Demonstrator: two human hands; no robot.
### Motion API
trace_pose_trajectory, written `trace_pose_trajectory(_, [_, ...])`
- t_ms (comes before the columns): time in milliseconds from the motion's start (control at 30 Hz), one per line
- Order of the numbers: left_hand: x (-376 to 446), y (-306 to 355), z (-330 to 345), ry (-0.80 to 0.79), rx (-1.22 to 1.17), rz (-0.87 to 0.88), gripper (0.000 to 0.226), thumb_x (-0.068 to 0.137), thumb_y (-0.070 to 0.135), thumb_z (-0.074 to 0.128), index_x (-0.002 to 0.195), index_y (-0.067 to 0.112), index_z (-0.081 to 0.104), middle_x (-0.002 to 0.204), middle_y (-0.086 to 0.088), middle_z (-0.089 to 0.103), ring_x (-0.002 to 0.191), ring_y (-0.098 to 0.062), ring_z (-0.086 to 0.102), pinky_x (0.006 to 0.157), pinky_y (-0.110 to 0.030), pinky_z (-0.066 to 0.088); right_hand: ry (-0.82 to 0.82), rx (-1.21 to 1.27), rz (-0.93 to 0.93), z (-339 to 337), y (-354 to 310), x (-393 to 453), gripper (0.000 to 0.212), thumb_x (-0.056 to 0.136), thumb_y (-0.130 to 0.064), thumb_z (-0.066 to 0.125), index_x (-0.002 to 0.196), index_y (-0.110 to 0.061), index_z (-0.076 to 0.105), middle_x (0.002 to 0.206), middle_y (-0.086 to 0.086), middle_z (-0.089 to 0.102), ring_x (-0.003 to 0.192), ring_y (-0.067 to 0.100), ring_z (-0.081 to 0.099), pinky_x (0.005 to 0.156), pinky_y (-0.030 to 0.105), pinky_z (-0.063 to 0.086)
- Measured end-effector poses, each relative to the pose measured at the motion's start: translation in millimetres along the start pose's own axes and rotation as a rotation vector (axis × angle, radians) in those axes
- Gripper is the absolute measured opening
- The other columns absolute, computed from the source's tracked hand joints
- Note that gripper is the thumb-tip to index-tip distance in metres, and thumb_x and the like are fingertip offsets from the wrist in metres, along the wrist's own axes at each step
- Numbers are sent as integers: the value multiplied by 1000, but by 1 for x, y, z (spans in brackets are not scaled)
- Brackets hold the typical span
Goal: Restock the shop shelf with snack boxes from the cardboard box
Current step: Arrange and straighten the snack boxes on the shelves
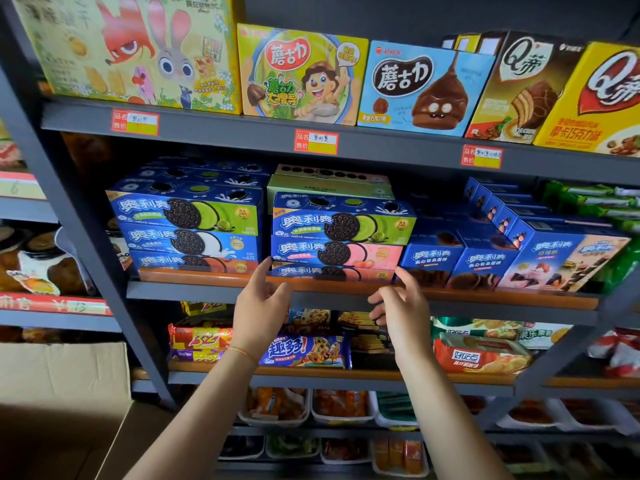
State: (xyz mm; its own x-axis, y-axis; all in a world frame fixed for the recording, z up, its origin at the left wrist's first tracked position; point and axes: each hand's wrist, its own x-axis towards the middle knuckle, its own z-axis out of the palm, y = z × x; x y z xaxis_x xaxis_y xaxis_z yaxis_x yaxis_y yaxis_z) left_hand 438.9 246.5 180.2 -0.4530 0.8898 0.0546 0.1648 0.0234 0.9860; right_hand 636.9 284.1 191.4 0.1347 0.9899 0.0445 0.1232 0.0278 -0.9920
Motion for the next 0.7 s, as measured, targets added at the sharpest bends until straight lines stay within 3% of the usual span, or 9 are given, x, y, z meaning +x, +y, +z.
trace_pose_trajectory(167, [-1, 4, -2, -9, 22, 59, 67, 94, 18, 56, 154, 31, 31, 76, -7, 69, 62, -19, 60, 72, -50, 56, 53, -27, -77, -3, -4, -3, 50, 94, -6, 51, 141, -24, 46, 83, 5, 70, 54, 9, 59, 56, 22, 48])
trace_pose_trajectory(233, [-4, 11, -2, -23, -5, 121, 70, 95, 15, 56, 154, 36, 26, 79, -11, 68, 60, -16, 59, 69, -43, 55, 85, -9, -147, -5, -10, -3, 53, 95, -5, 51, 142, -28, 44, 84, 6, 69, 54, 7, 59, 57, 18, 48])
trace_pose_trajectory(333, [-4, 24, 0, -51, -87, 165, 73, 95, 11, 55, 155, 37, 22, 80, -15, 67, 56, -15, 58, 64, -33, 52, 66, -9, -182, -6, -21, 0, 62, 94, -6, 51, 148, -33, 36, 84, 4, 70, 56, 9, 59, 64, 27, 49])
trace_pose_trajectory(500, [-2, 30, 0, -67, -136, 121, 73, 96, 9, 53, 156, 35, 21, 80, -16, 67, 55, -18, 56, 62, -33, 51, 16, 4, -158, -2, -26, 1, 65, 94, -7, 51, 151, -30, 32, 82, 3, 69, 56, 10, 59, 64, 35, 50])
trace_pose_trajectory(700, [-1, 33, -1, -70, -196, 88, 72, 96, 8, 53, 156, 34, 21, 72, -6, 67, 57, -21, 56, 61, -32, 51, 29, 60, -143, -1, -29, 5, 58, 93, -3, 50, 146, -26, 41, 78, 3, 70, 54, 13, 58, 60, 30, 48])
